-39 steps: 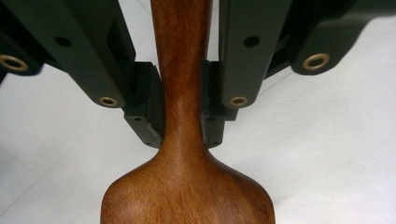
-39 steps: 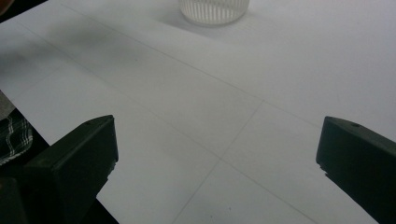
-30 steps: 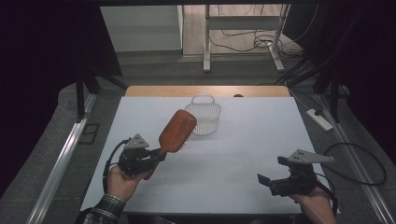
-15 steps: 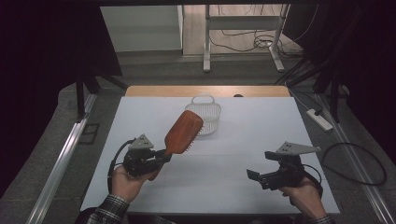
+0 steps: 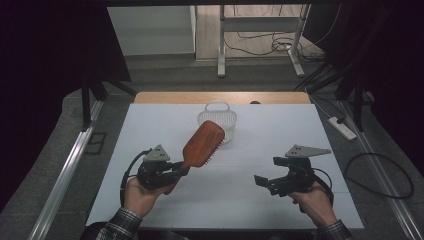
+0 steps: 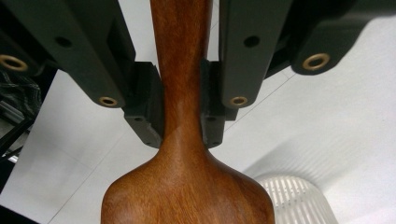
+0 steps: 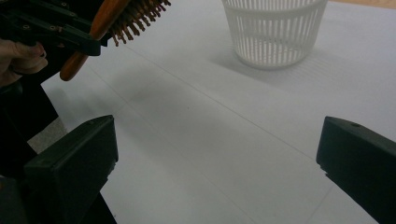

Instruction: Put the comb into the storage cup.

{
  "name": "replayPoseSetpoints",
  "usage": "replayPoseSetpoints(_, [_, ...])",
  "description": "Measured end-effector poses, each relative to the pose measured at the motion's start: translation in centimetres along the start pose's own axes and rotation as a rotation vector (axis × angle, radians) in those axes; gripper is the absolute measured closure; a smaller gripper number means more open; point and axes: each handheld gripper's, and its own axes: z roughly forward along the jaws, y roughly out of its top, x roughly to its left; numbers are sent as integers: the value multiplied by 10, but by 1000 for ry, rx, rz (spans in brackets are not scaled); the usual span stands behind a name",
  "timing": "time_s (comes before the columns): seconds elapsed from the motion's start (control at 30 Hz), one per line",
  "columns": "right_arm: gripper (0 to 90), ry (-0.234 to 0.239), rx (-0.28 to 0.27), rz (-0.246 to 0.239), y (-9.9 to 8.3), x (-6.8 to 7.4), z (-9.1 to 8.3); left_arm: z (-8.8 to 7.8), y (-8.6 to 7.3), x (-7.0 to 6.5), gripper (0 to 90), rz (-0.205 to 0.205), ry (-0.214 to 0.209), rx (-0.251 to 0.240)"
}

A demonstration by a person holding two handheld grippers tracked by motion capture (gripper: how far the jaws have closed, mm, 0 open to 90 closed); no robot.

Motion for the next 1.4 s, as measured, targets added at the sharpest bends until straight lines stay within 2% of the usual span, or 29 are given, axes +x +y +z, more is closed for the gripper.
replayPoseSetpoints(0.17, [0,6,0,-6,4,2,6,2,1,-2,726,3,-17,3])
replayPoseSetpoints(0.37, [0,38,2,-5,9,5,16,6,2,-6,726,16,-24,0])
replayPoseSetpoints(0.57, [0,70,31,5,15,8,27,10,2,-9,726,22,-47,4])
replayPoseSetpoints(0.73, [0,96,56,20,19,12,37,12,3,-12,726,32,-52,2])
replayPoseSetpoints(1.03, [0,131,34,42,33,16,47,13,5,-14,726,33,-69,-2])
replayPoseSetpoints(1.2, [0,143,36,55,38,16,53,15,5,-14,725,29,-86,-3])
replayPoseSetpoints(1.4, [0,142,47,89,45,16,61,15,6,-16,726,40,-86,-5])
